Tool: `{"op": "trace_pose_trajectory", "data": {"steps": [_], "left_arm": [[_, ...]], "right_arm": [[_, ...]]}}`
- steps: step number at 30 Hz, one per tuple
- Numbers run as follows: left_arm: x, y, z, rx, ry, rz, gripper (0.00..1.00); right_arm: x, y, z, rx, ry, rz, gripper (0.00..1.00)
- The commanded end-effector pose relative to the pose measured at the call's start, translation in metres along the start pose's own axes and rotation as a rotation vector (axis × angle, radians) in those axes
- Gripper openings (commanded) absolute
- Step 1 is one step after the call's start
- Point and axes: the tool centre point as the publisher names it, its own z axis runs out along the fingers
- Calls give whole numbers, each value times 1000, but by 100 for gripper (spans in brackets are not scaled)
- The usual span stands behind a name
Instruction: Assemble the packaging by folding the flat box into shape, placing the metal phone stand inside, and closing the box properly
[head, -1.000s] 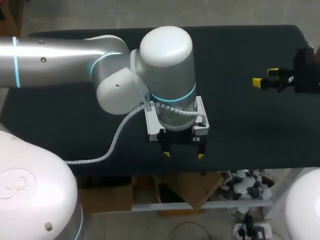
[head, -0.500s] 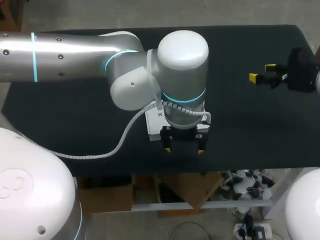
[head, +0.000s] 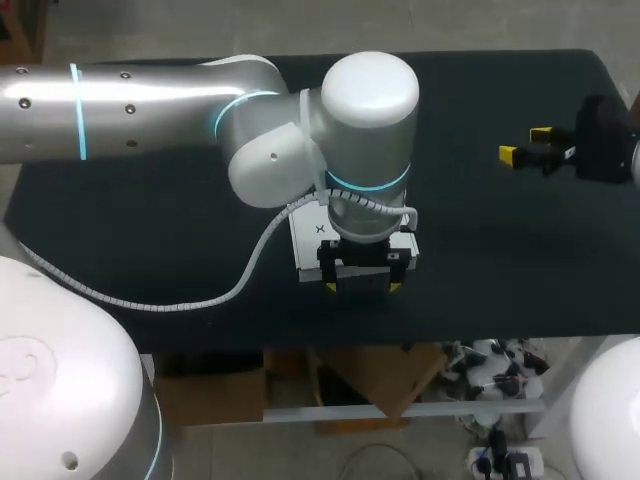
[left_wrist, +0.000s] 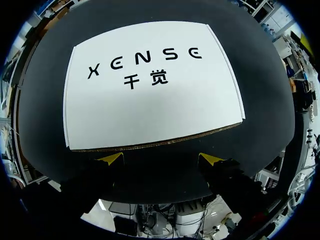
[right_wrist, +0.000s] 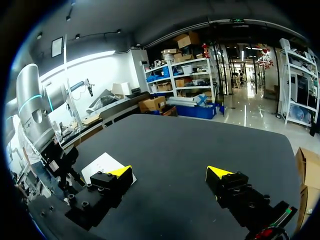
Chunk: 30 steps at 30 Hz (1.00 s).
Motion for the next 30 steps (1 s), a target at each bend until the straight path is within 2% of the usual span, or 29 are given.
{"op": "trace_pose_trajectory", "data": {"steps": [1,21,30], "left_arm": [[-1,-10,2,1,-9,-21,100],[-7,-72,8,17,-14,-54,100],[-9,-110,13,16,-14,-55,100]], "right_arm": [[0,0,-1,-3,3,0,100],[0,0,-1,-3,3,0,100],[0,0,-1,-3,3,0,100]]}}
